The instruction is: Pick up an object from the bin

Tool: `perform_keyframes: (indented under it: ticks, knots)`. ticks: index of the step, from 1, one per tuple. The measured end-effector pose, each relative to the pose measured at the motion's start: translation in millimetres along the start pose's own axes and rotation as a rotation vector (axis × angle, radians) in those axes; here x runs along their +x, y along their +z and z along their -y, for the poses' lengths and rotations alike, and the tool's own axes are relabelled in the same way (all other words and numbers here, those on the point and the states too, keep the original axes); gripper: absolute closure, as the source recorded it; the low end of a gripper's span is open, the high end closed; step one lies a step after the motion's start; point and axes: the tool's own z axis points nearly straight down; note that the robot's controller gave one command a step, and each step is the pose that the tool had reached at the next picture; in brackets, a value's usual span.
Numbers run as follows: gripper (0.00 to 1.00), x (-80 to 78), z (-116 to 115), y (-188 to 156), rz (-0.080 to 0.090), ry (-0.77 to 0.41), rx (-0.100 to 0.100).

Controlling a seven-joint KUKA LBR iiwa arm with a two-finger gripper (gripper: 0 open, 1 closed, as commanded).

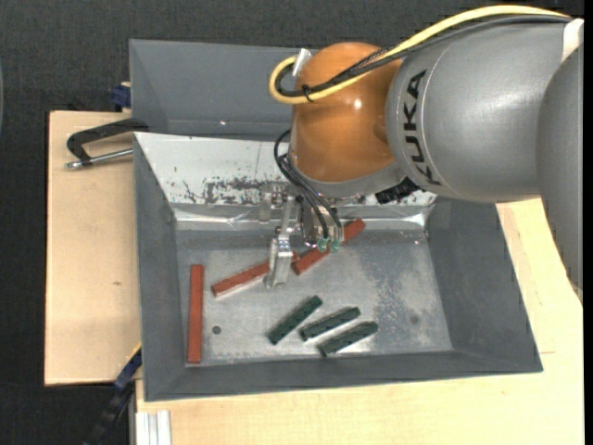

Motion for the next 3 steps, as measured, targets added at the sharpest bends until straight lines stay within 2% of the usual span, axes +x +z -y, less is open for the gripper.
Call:
perform_keyframes:
  ticks: [1,2,3]
  knots:
    - [0.0,0.0,0.0,0.0,0.0,0.0,0.0]
    - [0.0,0.1,3.8,40.9,0.008,-0.046,-0.001]
    - [0.0,5.9,34.8,111.0,0.003,-0.171,0.0]
